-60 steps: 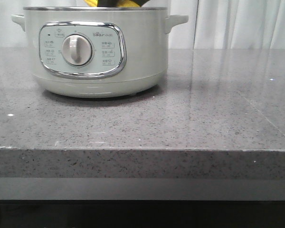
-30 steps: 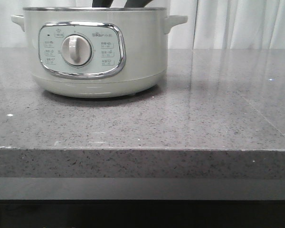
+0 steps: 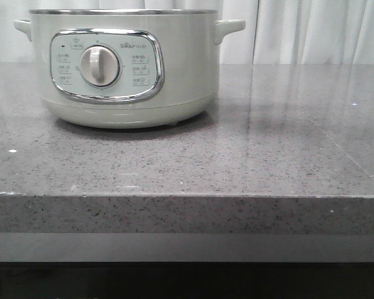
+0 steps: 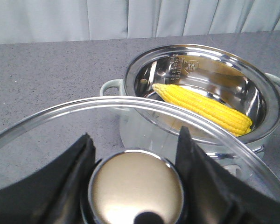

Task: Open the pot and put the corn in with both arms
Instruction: 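Lower the corn into the pot and open the right gripper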

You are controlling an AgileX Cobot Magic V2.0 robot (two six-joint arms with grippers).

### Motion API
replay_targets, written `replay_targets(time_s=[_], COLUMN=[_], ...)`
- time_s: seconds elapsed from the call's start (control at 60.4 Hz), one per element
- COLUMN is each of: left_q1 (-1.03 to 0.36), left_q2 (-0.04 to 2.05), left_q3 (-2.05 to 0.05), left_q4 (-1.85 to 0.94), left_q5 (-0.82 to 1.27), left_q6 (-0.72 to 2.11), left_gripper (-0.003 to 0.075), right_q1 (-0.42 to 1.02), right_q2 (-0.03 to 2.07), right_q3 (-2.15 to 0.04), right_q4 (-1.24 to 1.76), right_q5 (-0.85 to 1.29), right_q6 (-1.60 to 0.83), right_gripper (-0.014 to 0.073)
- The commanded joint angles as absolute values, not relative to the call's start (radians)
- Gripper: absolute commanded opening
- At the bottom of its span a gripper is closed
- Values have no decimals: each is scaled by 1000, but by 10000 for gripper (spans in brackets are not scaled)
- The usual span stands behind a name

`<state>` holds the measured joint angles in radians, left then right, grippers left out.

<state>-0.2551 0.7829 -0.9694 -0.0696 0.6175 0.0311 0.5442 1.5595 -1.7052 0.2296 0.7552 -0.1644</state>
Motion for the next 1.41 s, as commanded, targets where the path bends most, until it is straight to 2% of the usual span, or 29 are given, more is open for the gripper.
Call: replay_targets(time_s=[0.0, 0.364, 0.58, 0.845, 1.076, 1.391], left_q1=[-252, -252, -252, -252, -265, -442], left_q2=[773, 773, 786, 847, 881, 1049], left_q3=[-1010, -1010, -1010, -1010, -1010, -1129], left_q4=[-81, -81, -81, -83, -155, -152], left_q5=[471, 471, 471, 461, 336, 226], left_q6=[23, 23, 23, 23, 25, 75], left_gripper=[261, 261, 261, 261, 261, 261], right_q1=[545, 545, 545, 545, 545, 545], right_q2=[1406, 1020, 852, 785, 785, 785], right_q3=[-1596, -1127, -972, -926, -926, -926], right_q4=[236, 237, 238, 238, 238, 238], right_q5=[612, 441, 375, 421, 454, 455], right_q6=[-163, -163, -163, -163, -163, -163], right_gripper=[540, 540, 540, 540, 540, 540])
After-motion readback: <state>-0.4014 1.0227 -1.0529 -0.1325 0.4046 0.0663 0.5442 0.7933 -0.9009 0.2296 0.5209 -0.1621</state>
